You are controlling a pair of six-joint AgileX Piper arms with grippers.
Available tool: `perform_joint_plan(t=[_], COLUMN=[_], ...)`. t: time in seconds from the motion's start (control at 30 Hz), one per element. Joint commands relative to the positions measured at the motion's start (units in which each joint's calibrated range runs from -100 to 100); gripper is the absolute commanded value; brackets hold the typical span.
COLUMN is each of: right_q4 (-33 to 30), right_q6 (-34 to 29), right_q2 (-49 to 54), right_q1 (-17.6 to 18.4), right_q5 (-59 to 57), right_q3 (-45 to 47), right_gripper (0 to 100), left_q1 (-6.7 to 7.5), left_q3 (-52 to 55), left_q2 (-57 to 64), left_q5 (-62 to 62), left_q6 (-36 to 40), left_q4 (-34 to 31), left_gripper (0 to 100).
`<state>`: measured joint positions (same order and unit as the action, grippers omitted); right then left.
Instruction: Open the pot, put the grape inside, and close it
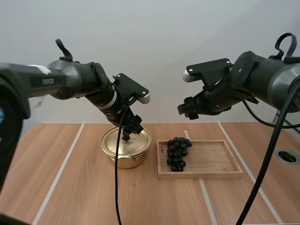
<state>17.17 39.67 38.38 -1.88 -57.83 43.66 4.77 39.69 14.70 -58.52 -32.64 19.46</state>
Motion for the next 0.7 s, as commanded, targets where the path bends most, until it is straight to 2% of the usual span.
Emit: perform_joint_plan(t=[0.0, 0.43, 0.67], right_q4=[0.0, 0.0, -0.2], right_q6=[0.7, 1.0, 1.0], right_q2=[0.3, 0.3, 0.3], right_q1=[0.2, 0.2, 0.2], right_q5=[-0.5, -0.9, -0.9], right_q3=[-0.4, -0.4, -0.4], right_gripper=[100, 100, 100], left_q1=[0.19, 0.19, 0.19], left_q3=[-2.2, -9.2, -11.8], left_q2=[-3.2, -12.5, -15.2], left_q5=[-0.2, -6.7, -10.4], left_q6=[1.6, 6.4, 11.1], left_q4=[-0.6, -2.1, -6.3], left_gripper=[100, 100, 100])
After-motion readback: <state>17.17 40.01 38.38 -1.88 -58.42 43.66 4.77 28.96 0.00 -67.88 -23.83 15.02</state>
